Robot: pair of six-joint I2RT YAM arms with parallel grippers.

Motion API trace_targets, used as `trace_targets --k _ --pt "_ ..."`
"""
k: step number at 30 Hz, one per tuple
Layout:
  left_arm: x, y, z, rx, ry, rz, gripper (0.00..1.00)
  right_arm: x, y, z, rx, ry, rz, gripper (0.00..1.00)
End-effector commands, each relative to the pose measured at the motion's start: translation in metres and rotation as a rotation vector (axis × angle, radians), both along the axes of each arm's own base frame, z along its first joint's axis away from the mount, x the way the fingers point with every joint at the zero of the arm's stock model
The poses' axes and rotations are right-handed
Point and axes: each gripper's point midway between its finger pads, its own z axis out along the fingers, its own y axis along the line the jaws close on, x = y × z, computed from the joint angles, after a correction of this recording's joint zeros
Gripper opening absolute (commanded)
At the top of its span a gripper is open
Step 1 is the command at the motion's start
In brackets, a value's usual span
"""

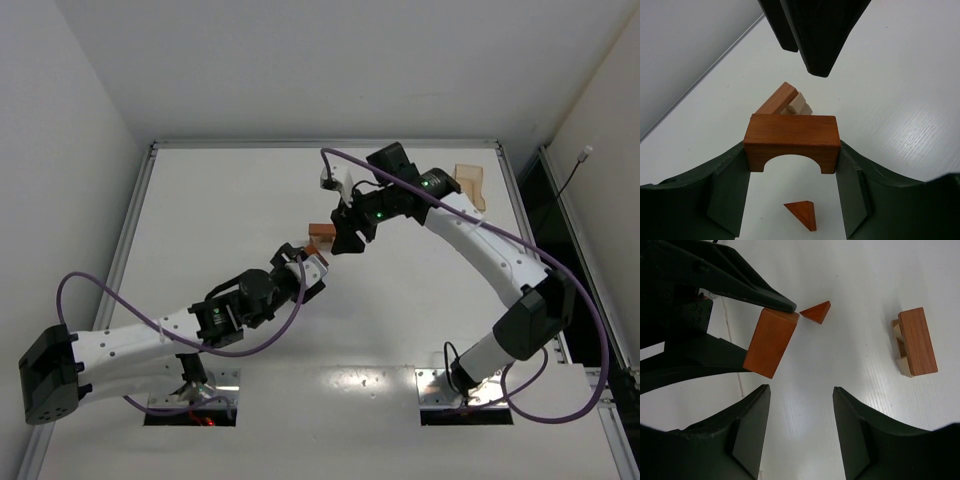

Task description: Build the wood block tower

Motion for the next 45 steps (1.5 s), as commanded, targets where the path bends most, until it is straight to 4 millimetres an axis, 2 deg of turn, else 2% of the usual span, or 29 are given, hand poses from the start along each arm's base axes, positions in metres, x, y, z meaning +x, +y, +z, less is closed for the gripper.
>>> trace_targets --k 1,2,8,14,23,31,35,39,42,43,45 --pt "-0.001 -0.006 0.023 -0.086 -0.060 -0.015 0.00 0.006 0.004 0.008 0.023 -0.014 -0.047 0.49" --pt "0.001 -0.006 0.023 -0.089 -0.062 -0.006 0.00 0.004 0.009 0.013 0.035 -0.020 -0.043 0.49" --pt "0.007 -0.003 0.017 -0.071 -0.056 0.025 0.00 0.005 0.017 0.012 0.038 -0.008 -0.064 0.49" --pt "0.010 -0.003 0.021 -0.080 -0.062 0.043 0.00 -0.004 0.030 0.015 0.039 -0.011 -0.033 0.52" --pt "0.015 0.001 0.018 -0.071 -0.059 0.063 0.00 -0.012 0.038 0.017 0.058 -0.003 -0.004 0.54" --pt "0.016 -0.002 0.029 -0.097 -0.072 0.054 0.00 -0.013 0.046 0.015 0.064 0.014 0.019 0.54" --pt "0.016 -0.003 0.026 -0.089 -0.067 0.054 0.00 -0.020 0.053 0.016 0.069 0.027 0.039 0.54" --pt "0.016 -0.003 0.028 -0.097 -0.072 0.054 0.00 -0.018 0.055 0.008 0.056 0.043 0.039 0.54" --pt "0.017 -0.003 0.028 -0.090 -0.077 0.053 0.00 -0.018 0.056 0.012 0.067 0.041 0.045 0.48" --pt "0.017 -0.003 0.028 -0.090 -0.077 0.053 0.00 -0.017 0.057 0.008 0.060 0.049 0.045 0.47" --pt "0.017 -0.003 0.028 -0.090 -0.077 0.053 0.00 -0.018 0.058 0.008 0.065 0.054 0.051 0.40"
